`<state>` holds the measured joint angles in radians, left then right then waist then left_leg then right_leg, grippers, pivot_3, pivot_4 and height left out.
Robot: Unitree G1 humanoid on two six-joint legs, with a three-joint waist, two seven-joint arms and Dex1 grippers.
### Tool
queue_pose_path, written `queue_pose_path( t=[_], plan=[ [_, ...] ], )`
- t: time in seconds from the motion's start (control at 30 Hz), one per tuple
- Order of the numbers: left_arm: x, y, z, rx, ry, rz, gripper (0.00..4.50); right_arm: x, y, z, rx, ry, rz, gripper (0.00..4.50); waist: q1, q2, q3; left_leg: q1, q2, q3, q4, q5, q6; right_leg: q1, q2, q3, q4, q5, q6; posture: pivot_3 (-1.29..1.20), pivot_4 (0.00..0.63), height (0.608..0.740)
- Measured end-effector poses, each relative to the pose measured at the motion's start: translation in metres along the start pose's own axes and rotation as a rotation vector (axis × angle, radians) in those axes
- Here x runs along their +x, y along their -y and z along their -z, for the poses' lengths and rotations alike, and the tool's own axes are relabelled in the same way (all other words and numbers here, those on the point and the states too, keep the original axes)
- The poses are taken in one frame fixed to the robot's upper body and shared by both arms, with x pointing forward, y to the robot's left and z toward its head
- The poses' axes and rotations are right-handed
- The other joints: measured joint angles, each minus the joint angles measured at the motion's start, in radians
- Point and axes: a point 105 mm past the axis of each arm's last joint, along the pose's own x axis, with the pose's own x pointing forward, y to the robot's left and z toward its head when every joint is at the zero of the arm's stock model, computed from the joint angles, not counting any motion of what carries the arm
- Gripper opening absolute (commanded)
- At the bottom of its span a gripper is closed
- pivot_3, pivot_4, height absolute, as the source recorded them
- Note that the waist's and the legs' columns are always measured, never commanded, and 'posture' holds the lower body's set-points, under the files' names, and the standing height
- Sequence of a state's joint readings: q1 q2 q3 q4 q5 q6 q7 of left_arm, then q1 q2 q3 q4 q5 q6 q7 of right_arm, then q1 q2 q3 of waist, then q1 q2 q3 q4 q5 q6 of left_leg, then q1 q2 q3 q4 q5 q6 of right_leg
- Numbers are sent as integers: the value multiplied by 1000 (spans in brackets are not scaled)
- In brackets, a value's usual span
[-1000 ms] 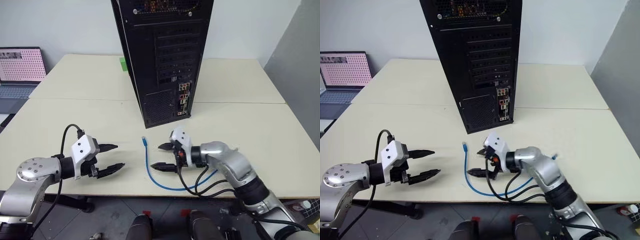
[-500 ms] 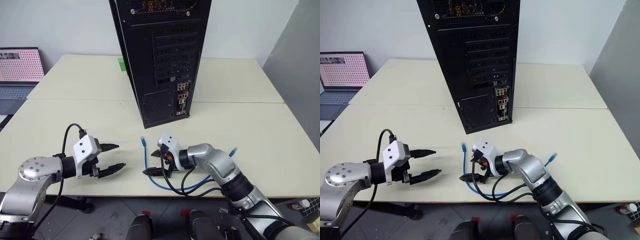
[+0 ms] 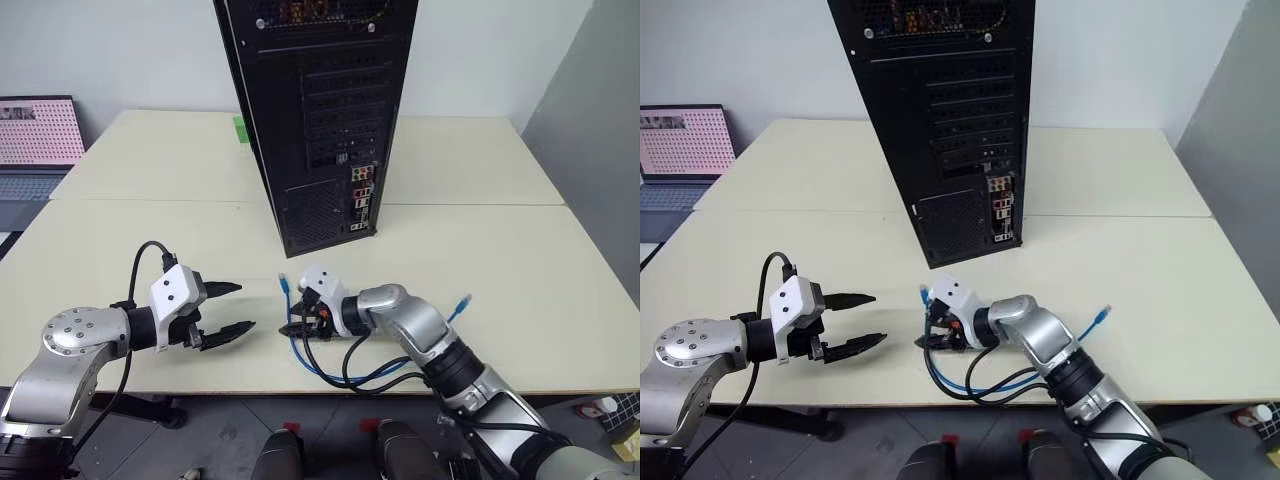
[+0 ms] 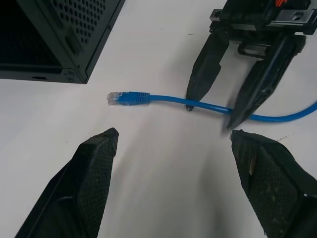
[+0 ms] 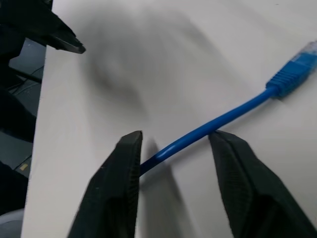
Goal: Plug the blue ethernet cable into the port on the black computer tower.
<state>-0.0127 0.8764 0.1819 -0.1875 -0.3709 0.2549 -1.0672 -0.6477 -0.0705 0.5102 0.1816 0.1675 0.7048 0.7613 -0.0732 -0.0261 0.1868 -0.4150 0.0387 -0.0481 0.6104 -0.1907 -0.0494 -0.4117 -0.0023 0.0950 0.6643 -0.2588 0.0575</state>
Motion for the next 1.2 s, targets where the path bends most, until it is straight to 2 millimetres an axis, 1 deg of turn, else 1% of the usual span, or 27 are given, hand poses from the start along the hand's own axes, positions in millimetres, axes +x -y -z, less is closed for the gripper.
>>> queue_pose_path(
  t=[0.13, 0.2, 0.33, 0.4, 0.53, 0.63, 0.73, 0.8, 0.87, 0.9, 0.97, 1.0, 1.07, 1.17, 1.2],
  plan=[
    [1, -1, 0, 2, 1, -6, 3876, -1, 5, 1, -10, 1, 24, 439, -1, 0, 0, 0, 0, 0, 0, 0, 0, 0, 0, 0, 0, 0, 0, 0, 150, 740],
    [1, -1, -1, 3, 1, -4, 3876, -2, 6, 2, -12, -3, 27, 66, -1, 0, 0, 0, 0, 0, 0, 0, 0, 0, 0, 0, 0, 0, 0, 0, 150, 740],
    [4, 0, -2, 7, 4, 8, 3876, -5, 7, 3, -27, -11, 28, 30, 0, 0, 0, 0, 0, 0, 0, 0, 0, 0, 0, 0, 0, 0, 0, 0, 150, 740],
    [5, 0, -3, 9, 6, 11, 3876, -13, 10, 4, -54, -22, 37, 30, 5, 0, 0, 0, 0, 0, 0, 0, 0, 0, 0, 0, 0, 0, 0, 0, 150, 740],
    [7, 4, -2, 2, 4, 36, 3876, -41, 21, 15, -126, -67, 78, 30, 17, 0, 0, -1, 0, 1, 0, 0, 0, 0, -1, 0, -1, -1, -1, 0, 150, 740],
    [9, 10, -2, -3, 8, 63, 3876, -72, 25, 26, -192, -122, 102, 30, 22, 0, 0, -1, -1, 1, 0, 0, 0, 0, -1, 0, -2, -1, -2, 0, 150, 740],
    [13, 18, -3, -2, 13, 100, 3876, -111, 25, 42, -252, -209, 110, 30, 27, 1, 0, -1, -1, 2, 0, 0, 0, 0, -2, 1, -2, -1, -2, 0, 150, 740],
    [16, 22, -2, -6, 16, 126, 3876, -131, 27, 50, -271, -261, 121, 30, 23, 0, 0, -1, 0, 2, 0, 0, 0, 0, -1, 1, -2, -1, -2, 0, 150, 740],
    [20, 25, -2, -8, 21, 143, 3876, -143, 26, 56, -299, -299, 114, 30, 21, 0, 0, -1, 0, 2, 0, 0, 0, 0, -1, 1, -2, -1, -2, 0, 150, 740],
    [22, 27, -4, -8, 28, 156, 3876, -149, 25, 58, -316, -320, 107, 229, 20, 0, 0, -1, 0, 2, 0, 0, 0, 0, -1, 1, -2, -1, -2, 0, 150, 740],
    [26, 30, -4, -10, 36, 175, 3876, -153, 25, 60, -338, -335, 102, 586, 19, 0, 0, -1, 0, 3, 0, 0, 0, 0, -1, 1, -2, -1, -2, 0, 150, 740],
    [27, 31, -5, -9, 39, 183, 3876, -154, 25, 60, -347, -337, 102, 848, 18, 0, 0, -1, 0, 3, 0, 0, 0, 0, -1, 1, -2, -1, -2, 0, 150, 740],
    [30, 34, -6, -7, 48, 201, 3876, -155, 27, 60, -378, -341, 107, 1167, 17, 0, 0, -1, 0, 3, 0, 0, 0, 0, -1, 1, -2, -1, -2, 0, 150, 740],
    [32, 36, -7, -10, 54, 208, 3876, -156, 30, 59, -394, -334, 117, 1892, 17, 0, 0, -1, 0, 3, 0, 0, 0, 0, -1, 1, -2, -1, -2, 0, 150, 740],
    [33, 36, -7, -10, 54, 211, 3876, -156, 31, 58, -392, -331, 121, 2070, 16, 0, 0, -1, 0, 3, 0, 0, 0, 0, -1, 1, -2, -1, -2, 0, 150, 740]
  ],
)
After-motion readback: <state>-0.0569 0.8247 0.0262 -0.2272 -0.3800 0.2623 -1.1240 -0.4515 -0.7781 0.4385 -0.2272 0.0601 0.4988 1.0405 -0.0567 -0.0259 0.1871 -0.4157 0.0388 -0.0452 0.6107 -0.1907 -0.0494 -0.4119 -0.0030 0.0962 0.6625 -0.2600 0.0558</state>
